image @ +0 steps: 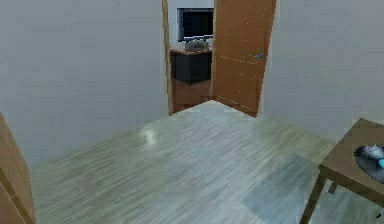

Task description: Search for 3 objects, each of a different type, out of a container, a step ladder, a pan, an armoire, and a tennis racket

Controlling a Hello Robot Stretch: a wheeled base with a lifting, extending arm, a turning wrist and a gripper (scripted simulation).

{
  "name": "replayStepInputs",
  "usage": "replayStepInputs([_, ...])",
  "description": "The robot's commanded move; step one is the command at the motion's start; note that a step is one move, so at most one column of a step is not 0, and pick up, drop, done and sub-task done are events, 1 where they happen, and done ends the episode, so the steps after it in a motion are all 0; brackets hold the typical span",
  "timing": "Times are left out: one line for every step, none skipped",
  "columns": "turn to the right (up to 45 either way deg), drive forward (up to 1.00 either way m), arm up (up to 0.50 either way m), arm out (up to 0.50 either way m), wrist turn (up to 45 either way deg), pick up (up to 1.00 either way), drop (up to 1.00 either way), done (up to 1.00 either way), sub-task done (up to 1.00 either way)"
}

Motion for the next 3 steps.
replayStepInputs([0.0, 1.00, 0.00, 0.00, 0.0, 0.00, 0.00, 0.00, 0.00])
replayStepInputs([0.0, 1.00, 0.00, 0.00, 0.0, 0.00, 0.00, 0.00, 0.00])
replayStepInputs([0.0, 1.00, 0.00, 0.00, 0.0, 0.00, 0.00, 0.00, 0.00])
